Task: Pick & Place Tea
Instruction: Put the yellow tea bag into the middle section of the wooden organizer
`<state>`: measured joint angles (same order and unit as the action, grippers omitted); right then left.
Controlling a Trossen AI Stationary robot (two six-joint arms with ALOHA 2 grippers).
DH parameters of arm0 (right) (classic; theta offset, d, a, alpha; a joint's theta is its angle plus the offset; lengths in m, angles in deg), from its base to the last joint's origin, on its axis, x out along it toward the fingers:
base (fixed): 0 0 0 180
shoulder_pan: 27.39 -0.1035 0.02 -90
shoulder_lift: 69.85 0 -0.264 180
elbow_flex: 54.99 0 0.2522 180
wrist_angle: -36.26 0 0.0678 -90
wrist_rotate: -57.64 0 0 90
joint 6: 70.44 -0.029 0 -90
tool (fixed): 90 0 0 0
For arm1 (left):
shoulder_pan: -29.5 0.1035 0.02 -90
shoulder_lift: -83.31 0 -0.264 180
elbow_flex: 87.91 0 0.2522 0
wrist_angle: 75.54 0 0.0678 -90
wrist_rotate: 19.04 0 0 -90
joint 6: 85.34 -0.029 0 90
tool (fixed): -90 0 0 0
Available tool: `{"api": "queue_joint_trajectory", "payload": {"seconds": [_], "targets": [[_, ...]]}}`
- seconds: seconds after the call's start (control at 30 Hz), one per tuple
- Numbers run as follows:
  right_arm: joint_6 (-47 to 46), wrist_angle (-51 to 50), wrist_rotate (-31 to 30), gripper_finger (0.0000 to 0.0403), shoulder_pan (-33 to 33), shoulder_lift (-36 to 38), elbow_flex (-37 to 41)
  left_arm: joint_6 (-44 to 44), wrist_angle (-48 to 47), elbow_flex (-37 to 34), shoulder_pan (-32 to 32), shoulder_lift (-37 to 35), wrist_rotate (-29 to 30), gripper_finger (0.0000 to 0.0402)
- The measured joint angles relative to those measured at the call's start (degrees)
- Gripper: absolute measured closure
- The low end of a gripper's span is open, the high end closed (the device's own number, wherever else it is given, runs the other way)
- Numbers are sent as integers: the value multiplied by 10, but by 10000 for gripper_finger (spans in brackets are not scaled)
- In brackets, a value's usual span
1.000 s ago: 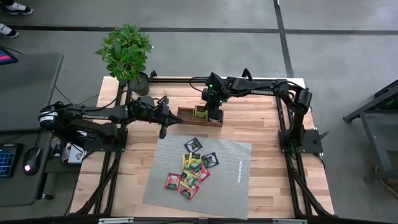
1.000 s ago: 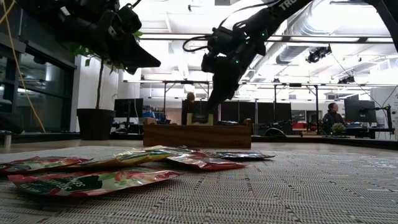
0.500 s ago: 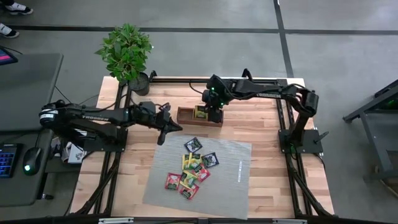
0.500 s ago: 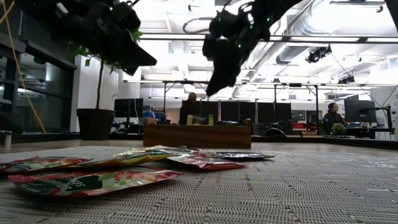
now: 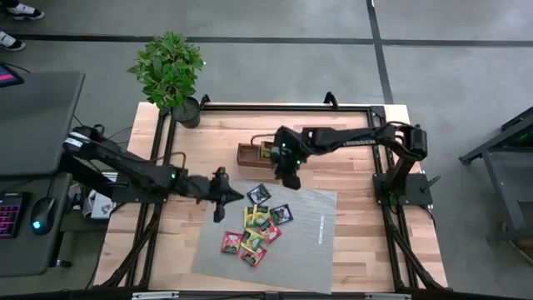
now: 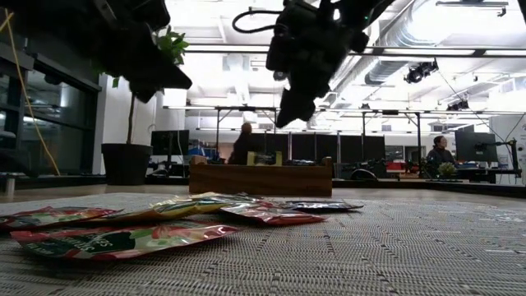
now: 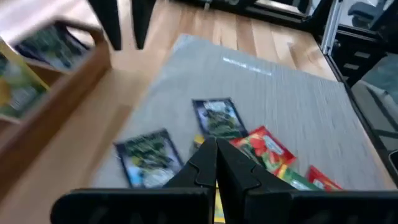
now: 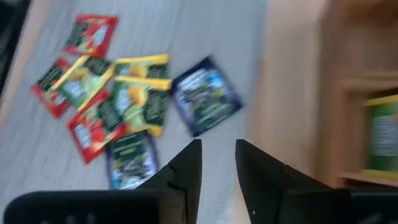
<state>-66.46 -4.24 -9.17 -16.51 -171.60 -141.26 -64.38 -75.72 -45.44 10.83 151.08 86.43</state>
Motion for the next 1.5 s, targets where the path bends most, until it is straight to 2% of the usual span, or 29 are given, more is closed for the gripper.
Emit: {"api": "queue_joint_trajectory", "payload": {"seconds": [0.3,0.63,0.73,1.03,1.17,1.5], "targets": [[-8,57,-1,304,-68,-1,41,124,161,15,-92,166,97,401],[-3,113,-11,304,-95,-3,41,214,159,117,-119,325,106,401],[-3,112,-12,304,-95,-3,41,226,128,151,-117,350,109,401],[-1,103,-10,304,-95,-3,41,259,-82,242,-117,381,130,401],[0,100,-9,304,-95,-3,41,256,-112,260,-117,381,148,401],[-1,99,-9,304,-95,-4,41,259,-156,263,-117,390,148,401]]}}
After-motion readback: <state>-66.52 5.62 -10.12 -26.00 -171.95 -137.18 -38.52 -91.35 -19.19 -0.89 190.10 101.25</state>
